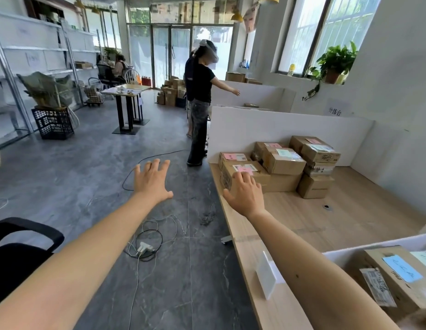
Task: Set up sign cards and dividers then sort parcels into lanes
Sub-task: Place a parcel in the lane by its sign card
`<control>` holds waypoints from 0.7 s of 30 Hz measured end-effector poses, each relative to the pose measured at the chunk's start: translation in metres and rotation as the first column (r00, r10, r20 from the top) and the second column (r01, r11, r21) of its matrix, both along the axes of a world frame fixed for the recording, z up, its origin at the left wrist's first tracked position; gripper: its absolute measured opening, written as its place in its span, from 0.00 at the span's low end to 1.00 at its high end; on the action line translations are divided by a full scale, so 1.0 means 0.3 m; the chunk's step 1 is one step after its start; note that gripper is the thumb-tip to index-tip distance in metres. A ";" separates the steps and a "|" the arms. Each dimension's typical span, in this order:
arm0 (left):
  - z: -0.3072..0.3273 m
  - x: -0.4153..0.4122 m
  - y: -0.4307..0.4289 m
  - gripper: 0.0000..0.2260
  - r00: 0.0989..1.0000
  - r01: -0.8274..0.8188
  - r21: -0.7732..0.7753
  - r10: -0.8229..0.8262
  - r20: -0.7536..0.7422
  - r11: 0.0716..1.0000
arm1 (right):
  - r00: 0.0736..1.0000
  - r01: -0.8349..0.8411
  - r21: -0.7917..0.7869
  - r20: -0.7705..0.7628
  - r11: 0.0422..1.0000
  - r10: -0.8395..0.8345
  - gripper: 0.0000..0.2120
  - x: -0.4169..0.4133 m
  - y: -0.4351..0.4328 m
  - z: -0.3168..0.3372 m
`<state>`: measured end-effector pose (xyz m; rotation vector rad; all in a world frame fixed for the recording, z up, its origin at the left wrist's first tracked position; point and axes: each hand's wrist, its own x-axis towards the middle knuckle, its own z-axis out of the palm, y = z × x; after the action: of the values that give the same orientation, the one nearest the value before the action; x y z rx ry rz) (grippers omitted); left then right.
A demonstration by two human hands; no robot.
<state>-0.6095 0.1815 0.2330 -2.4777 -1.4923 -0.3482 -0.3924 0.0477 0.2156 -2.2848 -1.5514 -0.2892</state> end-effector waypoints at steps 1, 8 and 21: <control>0.005 0.003 0.045 0.43 1.000 0.009 0.001 -0.009 -0.003 1.000 | 1.000 0.018 0.003 -0.025 1.000 -0.018 0.22 0.003 0.047 -0.001; 0.018 0.031 0.338 0.43 0.997 0.055 -0.015 -0.056 -0.050 0.998 | 0.979 0.128 -0.055 -0.152 0.990 -0.135 0.26 0.004 0.288 -0.051; -0.080 0.310 0.590 0.42 0.964 0.251 -0.072 -0.256 -0.066 0.965 | 0.916 0.266 -0.030 -0.304 0.963 -0.263 0.22 0.192 0.494 -0.069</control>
<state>-0.5164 0.3585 0.2089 -2.7060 -1.1757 -0.2509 -0.3347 0.1959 0.1948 -2.3937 -1.0862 -0.0082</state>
